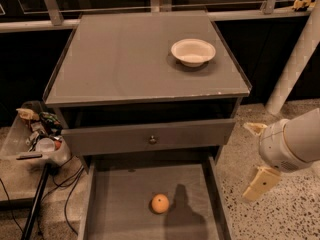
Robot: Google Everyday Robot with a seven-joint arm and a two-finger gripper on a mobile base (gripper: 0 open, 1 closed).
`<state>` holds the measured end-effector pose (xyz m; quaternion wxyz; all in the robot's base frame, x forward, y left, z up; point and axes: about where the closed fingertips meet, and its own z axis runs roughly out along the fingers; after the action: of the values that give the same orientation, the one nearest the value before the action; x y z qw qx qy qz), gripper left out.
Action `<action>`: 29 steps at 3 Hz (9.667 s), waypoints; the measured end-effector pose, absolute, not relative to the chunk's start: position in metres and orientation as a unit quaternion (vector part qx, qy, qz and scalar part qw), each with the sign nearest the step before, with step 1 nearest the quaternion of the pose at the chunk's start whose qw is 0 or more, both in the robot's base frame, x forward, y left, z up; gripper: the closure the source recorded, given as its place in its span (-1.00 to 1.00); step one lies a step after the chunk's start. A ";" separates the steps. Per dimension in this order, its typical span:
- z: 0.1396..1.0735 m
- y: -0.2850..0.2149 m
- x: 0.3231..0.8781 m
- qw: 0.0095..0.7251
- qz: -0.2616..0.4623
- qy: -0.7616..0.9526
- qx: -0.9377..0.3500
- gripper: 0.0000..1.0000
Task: Pick orange from middle drawer and place on counter
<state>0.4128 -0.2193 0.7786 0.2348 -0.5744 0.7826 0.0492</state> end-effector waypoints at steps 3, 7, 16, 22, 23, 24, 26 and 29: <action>0.749 -0.199 0.406 0.263 0.098 0.767 -0.577 -1.00; 0.546 -0.114 0.425 0.285 0.148 0.768 -0.554 -1.00; 0.376 -0.030 0.471 0.330 0.268 0.754 -0.501 -0.65; 0.458 -0.046 0.460 0.321 0.221 0.744 -0.543 1.00; 0.493 -0.050 0.463 0.345 0.223 0.729 -0.548 1.00; 0.534 -0.048 0.468 0.367 0.214 0.710 -0.561 1.00; 0.642 -0.070 0.489 0.412 0.155 0.704 -0.558 1.00; 0.726 -0.090 0.500 0.442 0.105 0.694 -0.558 1.00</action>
Offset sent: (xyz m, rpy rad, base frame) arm -0.0070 0.0040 -0.0059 0.0497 -0.0151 0.0229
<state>0.5005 -0.0902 0.7257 0.4419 -0.5584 0.6941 0.1051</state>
